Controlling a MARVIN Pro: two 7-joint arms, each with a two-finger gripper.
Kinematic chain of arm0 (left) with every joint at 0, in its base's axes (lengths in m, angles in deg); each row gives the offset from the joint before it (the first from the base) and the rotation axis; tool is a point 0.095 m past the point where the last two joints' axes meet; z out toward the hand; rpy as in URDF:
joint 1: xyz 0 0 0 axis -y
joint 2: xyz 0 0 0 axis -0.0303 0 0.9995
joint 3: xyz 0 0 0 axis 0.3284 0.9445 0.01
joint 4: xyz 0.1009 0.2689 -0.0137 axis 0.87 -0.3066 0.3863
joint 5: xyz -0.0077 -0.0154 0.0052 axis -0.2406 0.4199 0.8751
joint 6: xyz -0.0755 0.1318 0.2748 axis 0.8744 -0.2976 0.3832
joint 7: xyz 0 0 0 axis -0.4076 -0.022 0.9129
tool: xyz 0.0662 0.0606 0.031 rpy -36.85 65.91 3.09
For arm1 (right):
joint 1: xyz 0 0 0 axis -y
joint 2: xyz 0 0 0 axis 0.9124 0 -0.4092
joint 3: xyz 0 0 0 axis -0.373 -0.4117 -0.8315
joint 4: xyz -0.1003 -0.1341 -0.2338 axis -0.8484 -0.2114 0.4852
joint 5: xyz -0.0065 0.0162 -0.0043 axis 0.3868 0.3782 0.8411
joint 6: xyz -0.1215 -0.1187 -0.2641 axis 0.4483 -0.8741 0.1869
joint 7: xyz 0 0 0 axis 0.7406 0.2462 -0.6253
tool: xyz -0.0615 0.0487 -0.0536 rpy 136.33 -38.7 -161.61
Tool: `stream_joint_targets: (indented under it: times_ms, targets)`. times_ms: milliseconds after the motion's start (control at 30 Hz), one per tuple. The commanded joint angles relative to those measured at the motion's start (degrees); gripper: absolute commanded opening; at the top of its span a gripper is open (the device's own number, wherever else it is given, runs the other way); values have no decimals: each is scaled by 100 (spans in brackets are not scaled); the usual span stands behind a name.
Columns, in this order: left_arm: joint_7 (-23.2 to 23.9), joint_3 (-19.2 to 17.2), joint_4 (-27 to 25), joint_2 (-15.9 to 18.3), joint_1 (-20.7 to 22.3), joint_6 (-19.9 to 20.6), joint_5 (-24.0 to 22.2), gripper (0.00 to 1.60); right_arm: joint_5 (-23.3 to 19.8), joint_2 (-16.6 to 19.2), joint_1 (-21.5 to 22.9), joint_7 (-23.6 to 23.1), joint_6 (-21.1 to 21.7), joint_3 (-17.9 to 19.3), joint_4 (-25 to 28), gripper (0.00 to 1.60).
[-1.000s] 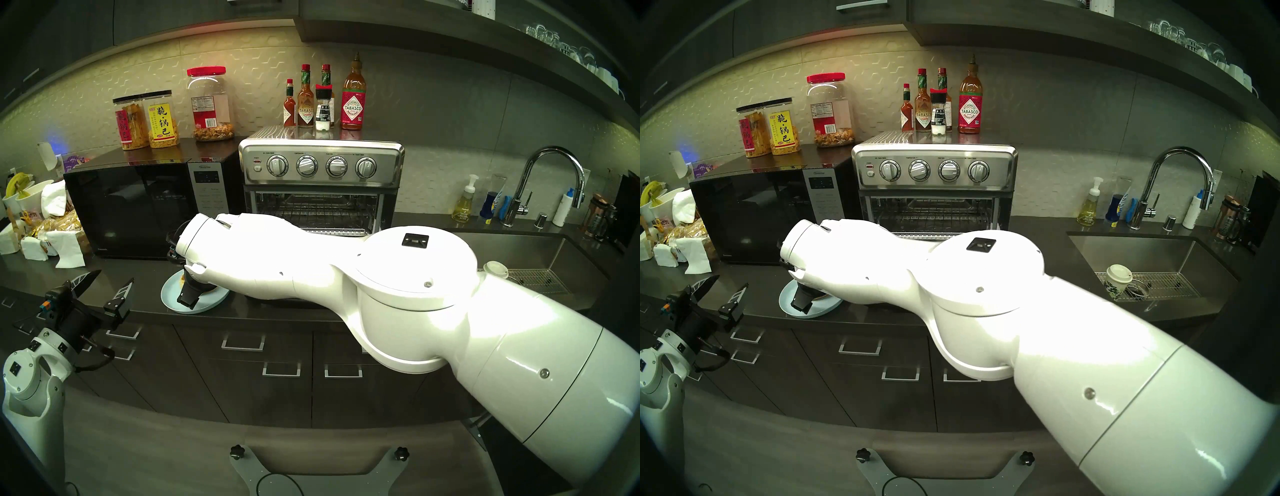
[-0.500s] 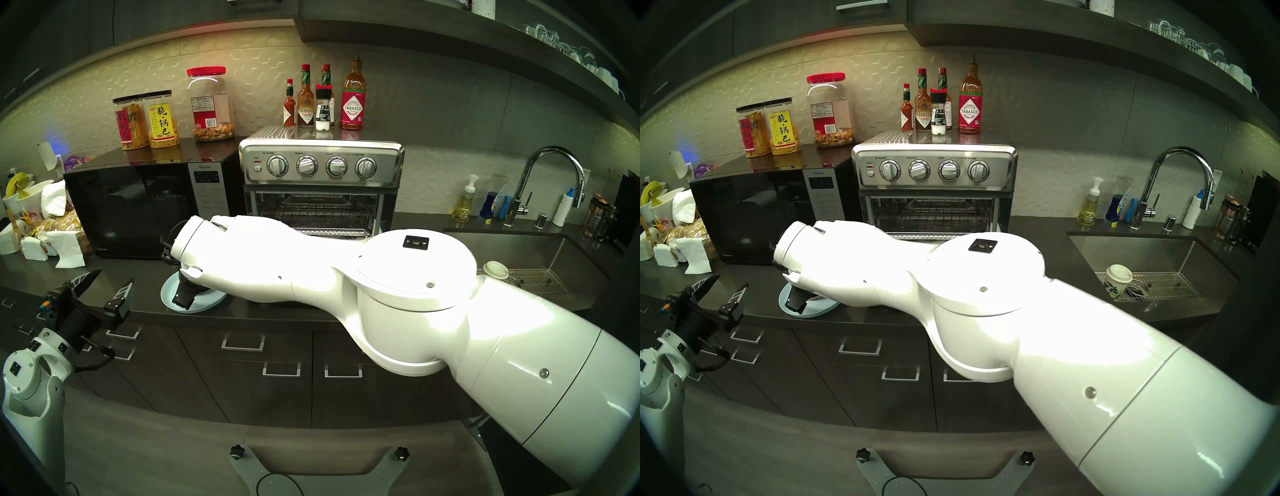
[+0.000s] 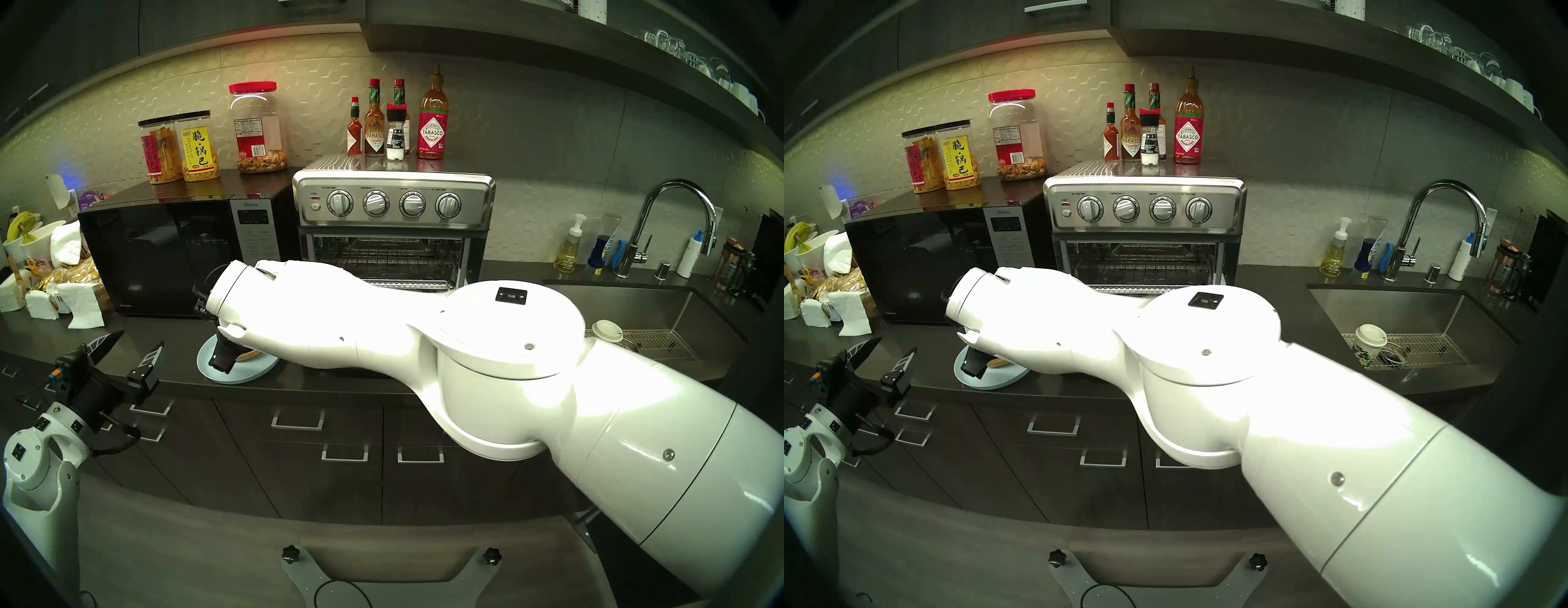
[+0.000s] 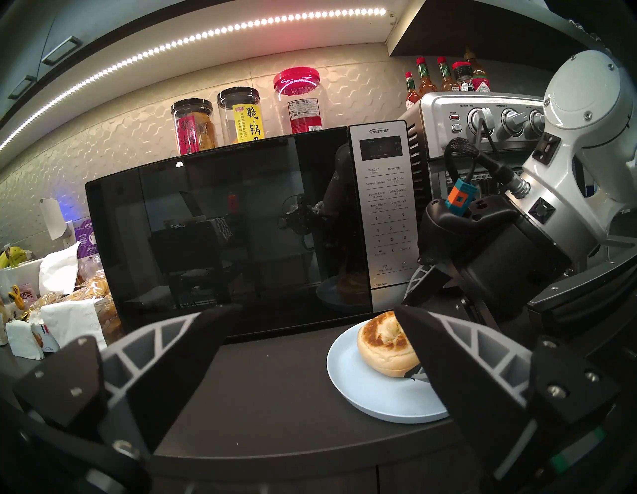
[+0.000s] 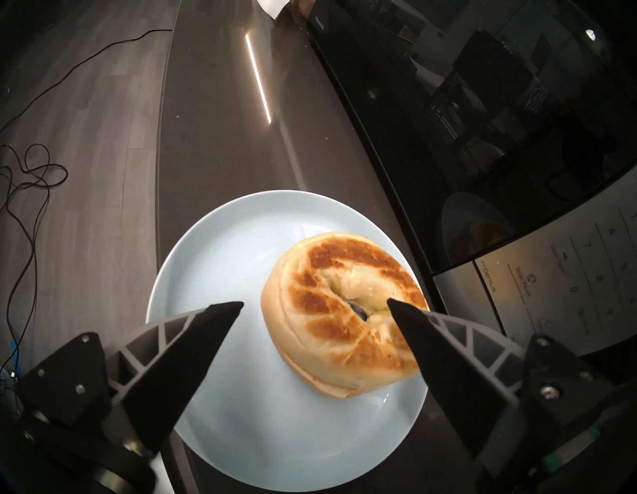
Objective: Open the oven and place the bagel inside on the rack
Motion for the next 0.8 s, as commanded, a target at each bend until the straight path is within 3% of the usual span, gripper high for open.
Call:
stream_joint_targets:
  times_ms: [0, 767]
  targets:
    - [2, -41, -98, 14, 7, -18, 6, 160, 27, -2, -53, 35, -31, 102, 5, 160]
    - [4, -39, -91, 15, 11, -18, 5, 160, 235, -2, -508, 128, -154, 176, -100, 160]
